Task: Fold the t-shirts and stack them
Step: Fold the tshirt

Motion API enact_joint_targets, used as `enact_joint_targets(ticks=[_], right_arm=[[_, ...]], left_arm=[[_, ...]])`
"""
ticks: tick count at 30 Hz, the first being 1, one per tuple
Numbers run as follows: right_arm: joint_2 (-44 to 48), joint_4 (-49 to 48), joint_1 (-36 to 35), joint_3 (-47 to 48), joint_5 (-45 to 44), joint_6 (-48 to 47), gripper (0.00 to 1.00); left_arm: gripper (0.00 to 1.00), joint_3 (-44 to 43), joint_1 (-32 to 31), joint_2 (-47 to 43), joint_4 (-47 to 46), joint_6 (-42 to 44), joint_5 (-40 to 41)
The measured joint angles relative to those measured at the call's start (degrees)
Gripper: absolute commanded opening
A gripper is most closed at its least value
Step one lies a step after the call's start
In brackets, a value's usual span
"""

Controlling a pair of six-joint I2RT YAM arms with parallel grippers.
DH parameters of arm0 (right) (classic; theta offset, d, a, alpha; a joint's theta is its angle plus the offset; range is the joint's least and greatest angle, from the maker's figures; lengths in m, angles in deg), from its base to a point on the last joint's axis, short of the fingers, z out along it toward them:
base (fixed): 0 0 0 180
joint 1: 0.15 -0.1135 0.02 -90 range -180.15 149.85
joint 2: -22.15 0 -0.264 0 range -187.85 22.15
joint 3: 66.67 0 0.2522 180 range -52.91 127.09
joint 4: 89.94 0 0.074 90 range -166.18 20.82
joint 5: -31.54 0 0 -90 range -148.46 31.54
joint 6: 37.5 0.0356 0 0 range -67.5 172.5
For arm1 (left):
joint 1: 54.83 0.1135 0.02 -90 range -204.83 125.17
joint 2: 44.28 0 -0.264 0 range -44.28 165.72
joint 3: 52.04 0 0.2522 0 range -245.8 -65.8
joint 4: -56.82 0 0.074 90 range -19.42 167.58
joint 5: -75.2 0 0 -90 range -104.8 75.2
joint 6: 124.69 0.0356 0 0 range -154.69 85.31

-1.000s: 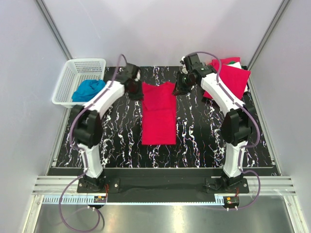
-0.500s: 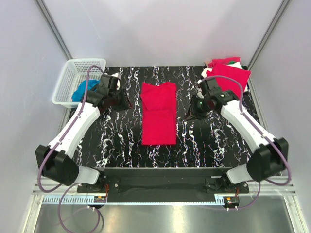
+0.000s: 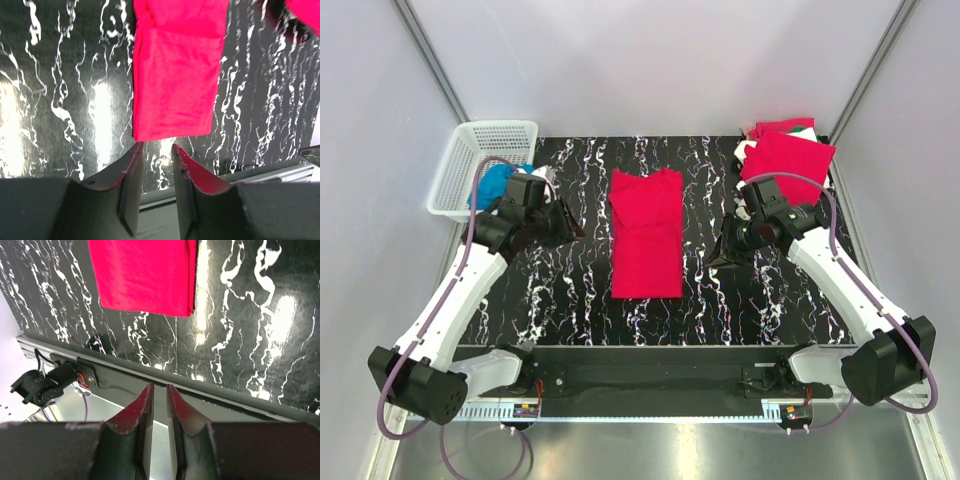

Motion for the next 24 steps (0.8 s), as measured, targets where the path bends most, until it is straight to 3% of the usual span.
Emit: enact_joint_targets(ticks=[5, 9, 10, 13, 18, 24], right_arm=[[0.35, 1.29, -0.02, -0.37, 0.04, 0.17, 0.25], [0.33, 1.95, -0.02, -0.37, 0.07, 0.0, 0.33], [0.24, 2.1, -0.04, -0.33, 0.09, -0.22, 0.47], [-1.11, 2.4, -0.07, 0.42, 0.04, -1.36, 0.58], [-8.2, 2.91, -0.11, 5.68, 0.02, -4.52, 0.66], [-14.05, 0.72, 1.22, 9.7, 4.26, -6.01, 0.63]], left_arm=[[0.35, 1.44, 0.0, 0.0, 0.57, -0.72, -0.04], [0.38, 2.21, 0.0, 0.0, 0.55, -1.14, 0.02], [0.39, 2.45, 0.0, 0.04, 0.55, -1.29, 0.04], [0.46, 2.67, 0.0, 1.11, 0.5, -1.27, 0.17], [0.55, 2.67, 0.39, 6.03, -0.04, -0.9, -0.11], [0.55, 4.61, 6.56, 8.59, -5.31, -0.59, -10.8]])
